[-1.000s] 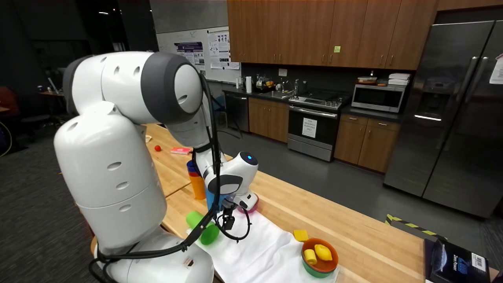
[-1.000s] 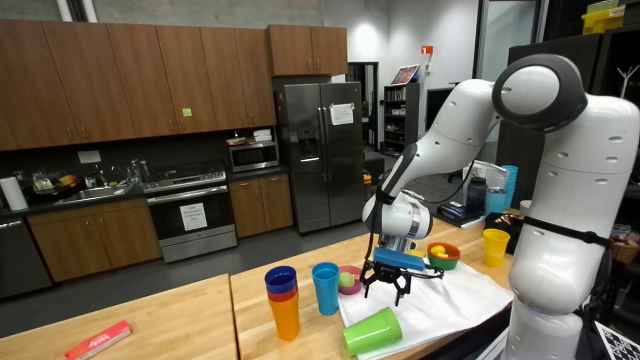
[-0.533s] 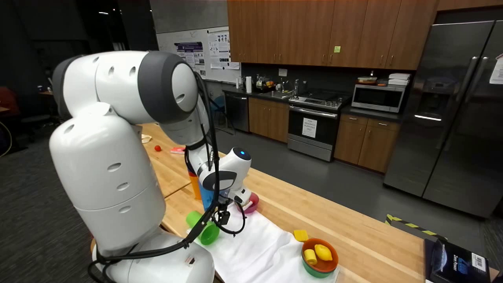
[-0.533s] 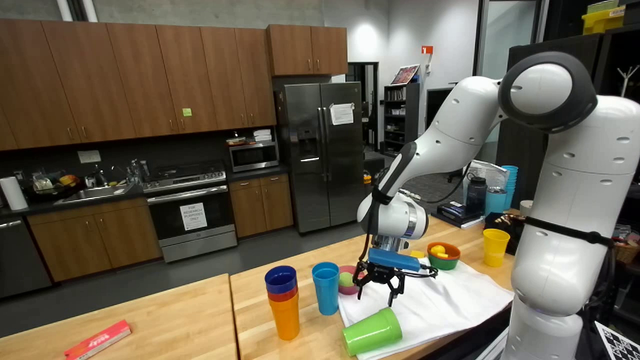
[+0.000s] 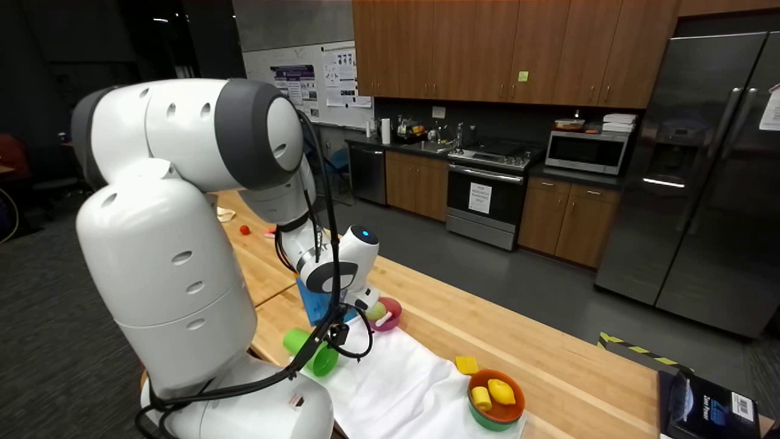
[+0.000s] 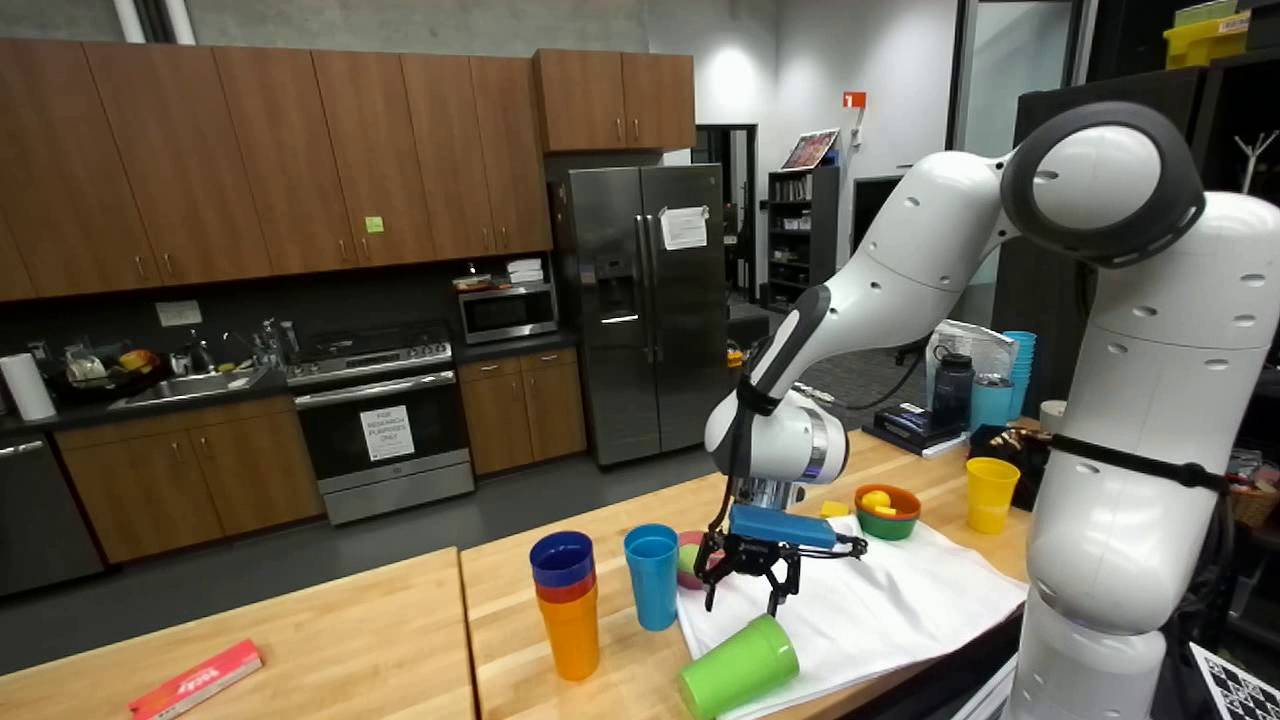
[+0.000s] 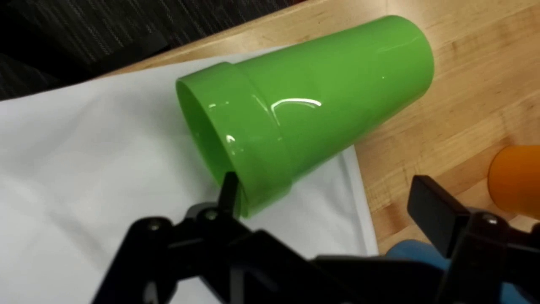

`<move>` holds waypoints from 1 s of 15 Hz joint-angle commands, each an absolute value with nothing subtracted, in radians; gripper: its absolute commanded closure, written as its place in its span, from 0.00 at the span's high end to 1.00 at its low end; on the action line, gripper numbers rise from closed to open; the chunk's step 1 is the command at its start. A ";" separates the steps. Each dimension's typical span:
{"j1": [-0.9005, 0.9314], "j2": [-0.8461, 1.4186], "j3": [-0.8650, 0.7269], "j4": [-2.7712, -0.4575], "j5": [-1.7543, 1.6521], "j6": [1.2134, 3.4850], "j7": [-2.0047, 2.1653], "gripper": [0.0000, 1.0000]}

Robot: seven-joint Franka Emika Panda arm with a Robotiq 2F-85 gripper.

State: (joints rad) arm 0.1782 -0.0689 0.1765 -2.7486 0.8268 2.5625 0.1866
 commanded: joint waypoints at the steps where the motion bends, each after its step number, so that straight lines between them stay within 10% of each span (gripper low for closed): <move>1: 0.191 -0.093 0.184 -2.751 0.845 2.546 0.164 1.00; 15: 0.220 -0.080 0.214 -2.738 0.850 2.564 0.149 1.00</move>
State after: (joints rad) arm 0.2059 -0.0690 0.2063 -2.7427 0.8268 2.5625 0.1617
